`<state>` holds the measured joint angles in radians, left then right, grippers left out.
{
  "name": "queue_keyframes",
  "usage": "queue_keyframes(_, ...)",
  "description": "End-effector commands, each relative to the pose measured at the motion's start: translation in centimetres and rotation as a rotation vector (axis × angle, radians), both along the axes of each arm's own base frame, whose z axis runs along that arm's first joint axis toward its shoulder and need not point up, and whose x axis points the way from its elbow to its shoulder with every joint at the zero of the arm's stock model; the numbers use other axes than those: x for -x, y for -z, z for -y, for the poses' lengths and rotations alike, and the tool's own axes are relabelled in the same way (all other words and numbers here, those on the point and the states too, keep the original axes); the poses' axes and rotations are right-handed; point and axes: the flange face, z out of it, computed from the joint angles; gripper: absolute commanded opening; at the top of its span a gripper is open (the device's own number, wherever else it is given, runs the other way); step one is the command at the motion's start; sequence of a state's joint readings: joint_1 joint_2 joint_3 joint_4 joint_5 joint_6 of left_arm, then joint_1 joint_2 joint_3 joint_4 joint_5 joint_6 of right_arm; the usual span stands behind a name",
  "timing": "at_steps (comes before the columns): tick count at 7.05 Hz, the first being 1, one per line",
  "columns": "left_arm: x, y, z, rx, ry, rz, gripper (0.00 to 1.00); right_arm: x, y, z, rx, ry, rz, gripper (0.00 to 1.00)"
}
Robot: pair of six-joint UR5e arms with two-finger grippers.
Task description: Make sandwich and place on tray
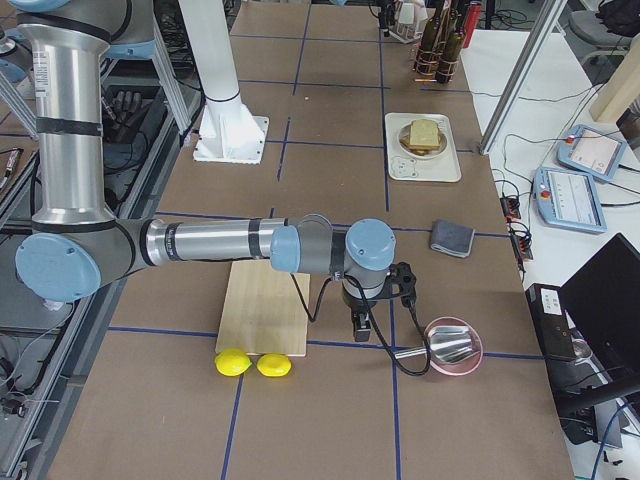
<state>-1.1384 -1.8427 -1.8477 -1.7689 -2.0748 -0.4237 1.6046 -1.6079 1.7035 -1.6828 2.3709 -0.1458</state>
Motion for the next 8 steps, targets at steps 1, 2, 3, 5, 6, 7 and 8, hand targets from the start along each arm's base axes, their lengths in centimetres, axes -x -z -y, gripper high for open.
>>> queue_keyframes(1,11.6,-6.7,-0.4,-0.091,-0.040,0.149,1.00,-0.3,-0.5,-0.6,0.012,-0.007,0.001,1.00)
queue_keyframes(2,14.7,-10.5,-0.1,-0.067,-0.079,0.160,1.00,-0.3,-0.6,-0.7,0.014,-0.007,0.001,1.00)
queue_keyframes(3,16.7,-13.0,0.2,-0.016,-0.089,0.125,1.00,-0.3,-0.5,-0.6,0.013,-0.010,0.001,1.00)
queue_keyframes(5,16.1,-19.2,0.3,0.093,-0.106,0.135,1.00,-0.3,-0.3,-0.5,0.006,-0.009,-0.001,1.00)
queue_keyframes(6,16.3,-19.7,0.0,0.110,-0.106,0.132,1.00,-0.3,0.0,-0.5,0.000,-0.007,-0.002,1.00)
queue_keyframes(7,16.7,-20.5,-0.8,0.139,-0.101,0.129,1.00,-0.3,-0.8,-0.3,0.012,-0.004,-0.002,1.00)
queue_keyframes(8,18.7,-21.5,-1.7,0.233,-0.086,0.078,1.00,-0.3,-2.1,-0.3,0.043,-0.007,0.001,1.00)
